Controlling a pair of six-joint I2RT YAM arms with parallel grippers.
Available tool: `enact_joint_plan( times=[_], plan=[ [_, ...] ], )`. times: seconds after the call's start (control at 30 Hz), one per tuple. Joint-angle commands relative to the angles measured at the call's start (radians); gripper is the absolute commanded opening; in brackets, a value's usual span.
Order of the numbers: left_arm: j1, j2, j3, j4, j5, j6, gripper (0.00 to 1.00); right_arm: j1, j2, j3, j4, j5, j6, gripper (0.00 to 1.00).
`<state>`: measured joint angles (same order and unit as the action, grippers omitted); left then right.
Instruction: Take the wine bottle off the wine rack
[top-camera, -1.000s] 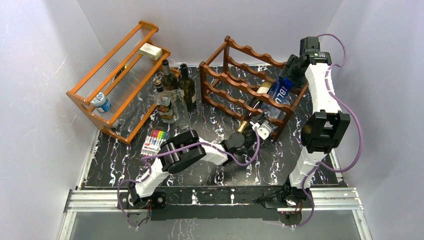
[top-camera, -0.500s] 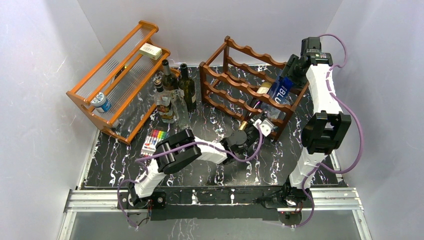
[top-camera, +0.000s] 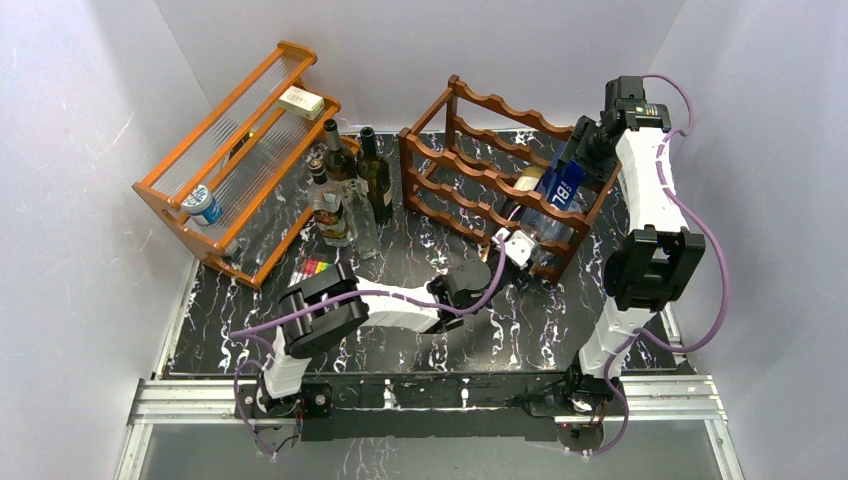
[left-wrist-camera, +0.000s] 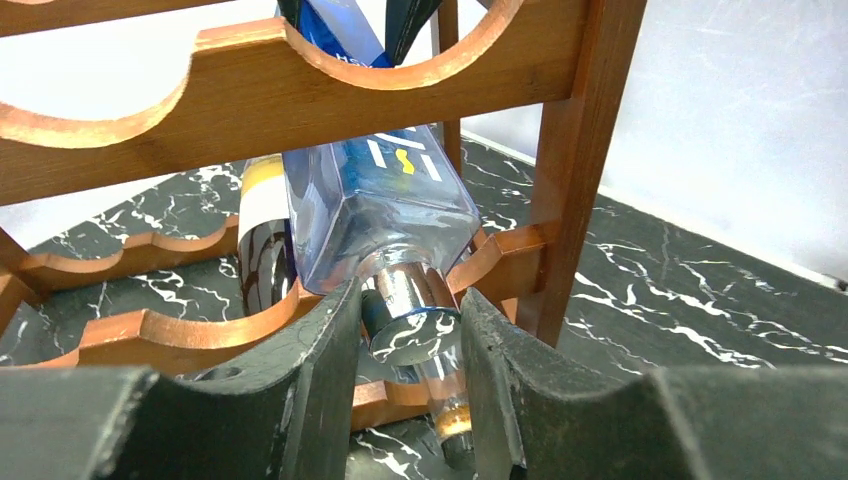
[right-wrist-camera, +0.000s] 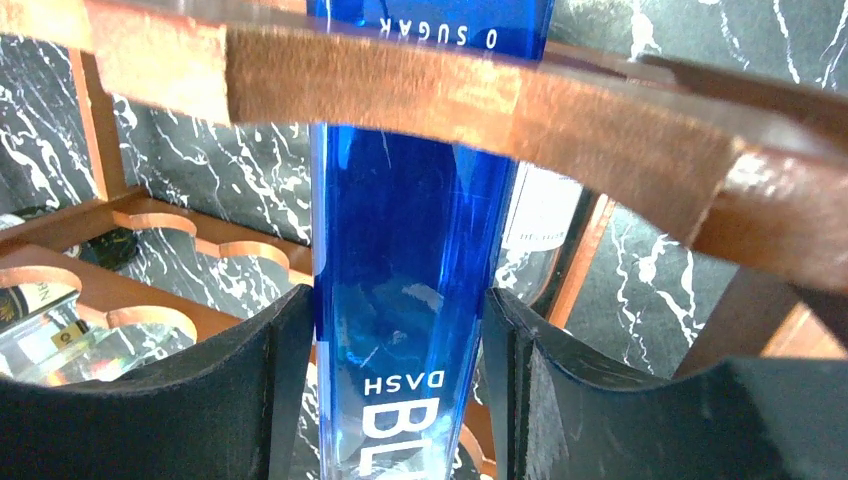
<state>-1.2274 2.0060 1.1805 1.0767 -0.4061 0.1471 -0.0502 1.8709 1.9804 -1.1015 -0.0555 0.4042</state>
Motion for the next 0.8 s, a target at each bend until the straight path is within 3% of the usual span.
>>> enact_joint_plan(
  times=[0.0, 0.23, 0.5, 0.77],
  plan=[
    [-0.031, -0.127, -0.073, 0.015, 0.033, -0.120, 0.00, -0.008, -0.064, -0.073, -0.077, -0.098, -0.042, 0.48],
    [-0.039, -0.146, -0.146, 0.014, 0.048, -0.174, 0.00, -0.007, -0.087, -0.148, -0.060, -0.106, -0.050, 0.59],
    [-0.055, -0.173, -0.181, 0.008, 0.038, -0.197, 0.00, -0.008, -0.172, -0.172, -0.032, -0.075, -0.059, 0.97],
    [-0.056, -0.203, -0.226, 0.003, -0.057, -0.192, 0.00, -0.008, -0.237, -0.189, 0.053, -0.133, -0.053, 0.98]
  ],
)
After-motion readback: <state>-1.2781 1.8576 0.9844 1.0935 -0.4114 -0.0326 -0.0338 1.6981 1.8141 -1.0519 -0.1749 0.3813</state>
